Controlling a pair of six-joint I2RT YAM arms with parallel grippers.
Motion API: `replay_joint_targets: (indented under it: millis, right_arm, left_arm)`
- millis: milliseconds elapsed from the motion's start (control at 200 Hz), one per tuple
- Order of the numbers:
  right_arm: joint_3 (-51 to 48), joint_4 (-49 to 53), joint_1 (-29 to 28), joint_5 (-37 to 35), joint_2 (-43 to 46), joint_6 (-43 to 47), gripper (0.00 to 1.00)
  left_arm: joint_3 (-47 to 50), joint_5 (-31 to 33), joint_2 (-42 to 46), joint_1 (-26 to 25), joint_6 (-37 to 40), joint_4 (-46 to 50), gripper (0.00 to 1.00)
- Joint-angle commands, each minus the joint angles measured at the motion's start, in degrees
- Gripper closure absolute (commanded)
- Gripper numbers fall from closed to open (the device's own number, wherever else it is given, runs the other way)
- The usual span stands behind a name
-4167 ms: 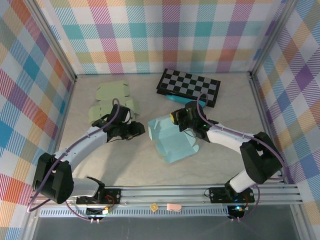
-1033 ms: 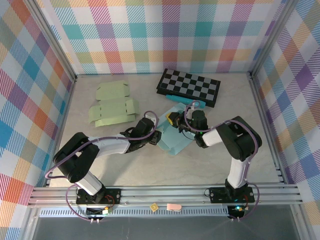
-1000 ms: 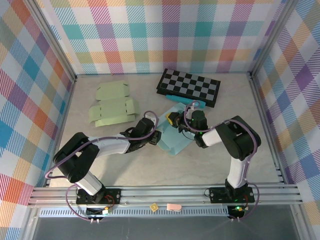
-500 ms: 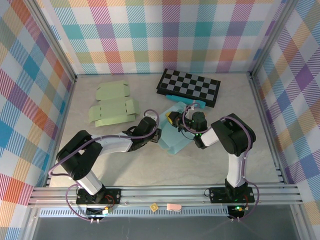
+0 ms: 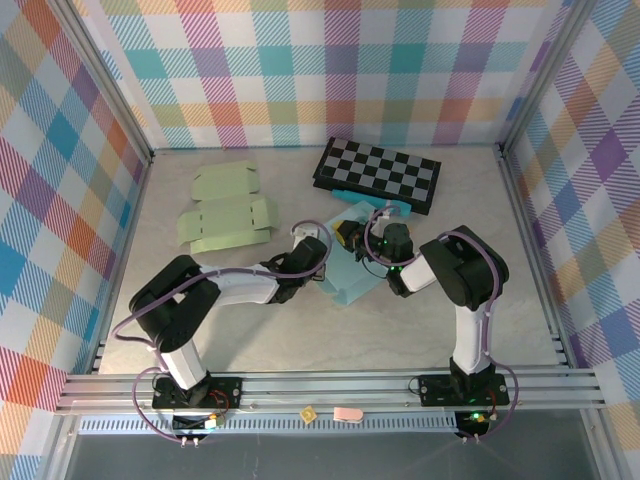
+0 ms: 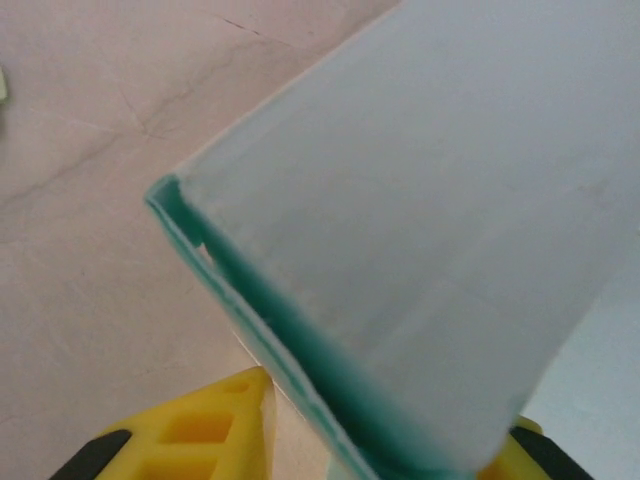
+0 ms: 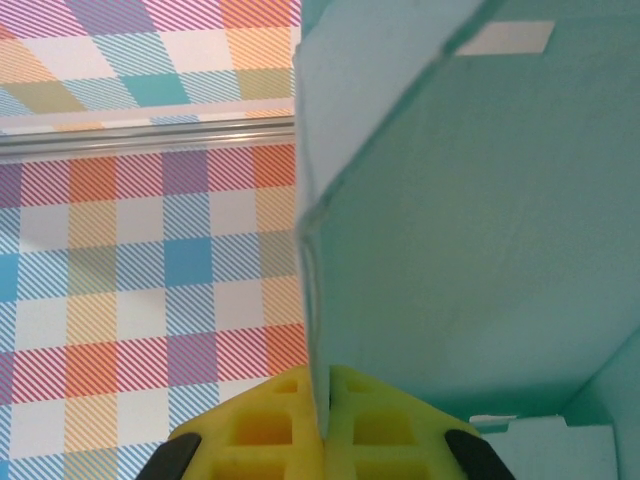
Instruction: Fold the paper box
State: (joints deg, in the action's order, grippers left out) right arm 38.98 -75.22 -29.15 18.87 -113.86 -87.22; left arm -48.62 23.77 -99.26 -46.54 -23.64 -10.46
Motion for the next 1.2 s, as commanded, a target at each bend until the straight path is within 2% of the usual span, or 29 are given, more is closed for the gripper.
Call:
replay_joint_targets:
  millis: [0,325,490,590,690,875,975,1055,1130,1195]
  right_arm:
    - [0.0,2.1,-0.9,2.9,-1.9,-1.3,1.00]
    - [0.9,2.8,-1.1,1.0,-1.4,-3.0,1.00]
    - [1.0,4.6,-1.3,0.0,-0.4,-3.2,0.99]
    - [0.9,6.0,-1.4,-0.8,0.8,-3.3,0.86]
    - [0.6,9.8,-1.4,-2.4,3.7,-2.6,0.67]
    - [-0.1,20.8,-1.0,-6.0,13.6,-1.5,0.37]
    - [1.2,33.6,-0.7,-8.1,21.8,-0.7,0.24]
    - [3.1,47.6,-0.5,-11.5,29.0,0.1,0.15]
    - [5.9,59.6,0.1,-14.4,35.5,1.4,0.11]
    - [10.4,72.1,0.9,-15.6,39.2,2.9,0.11]
  left_arm:
    - [-2.6,4.6,-1.9,-0.9,-2.4,-0.7,0.78]
    - [-7.8,9.0,-6.0,-2.6,-3.2,2.5,0.96]
    - [-9.2,9.5,-7.2,-2.6,-3.5,4.1,1.00]
    - [-9.5,9.6,-7.3,-2.6,-3.7,5.0,1.00]
    - [-9.6,10.1,-7.1,-2.7,-3.6,6.2,1.00]
    - [-11.4,10.9,-4.1,-2.3,-2.7,12.5,1.00]
    - [-15.0,6.2,-2.4,-0.7,-3.4,20.5,1.00]
    - [-17.9,1.6,-1.0,0.8,-4.7,28.0,1.00]
    - [-20.6,-2.5,0.1,2.2,-5.7,34.6,1.00]
    - [-23.0,-6.4,0.5,3.8,-6.5,40.1,1.00]
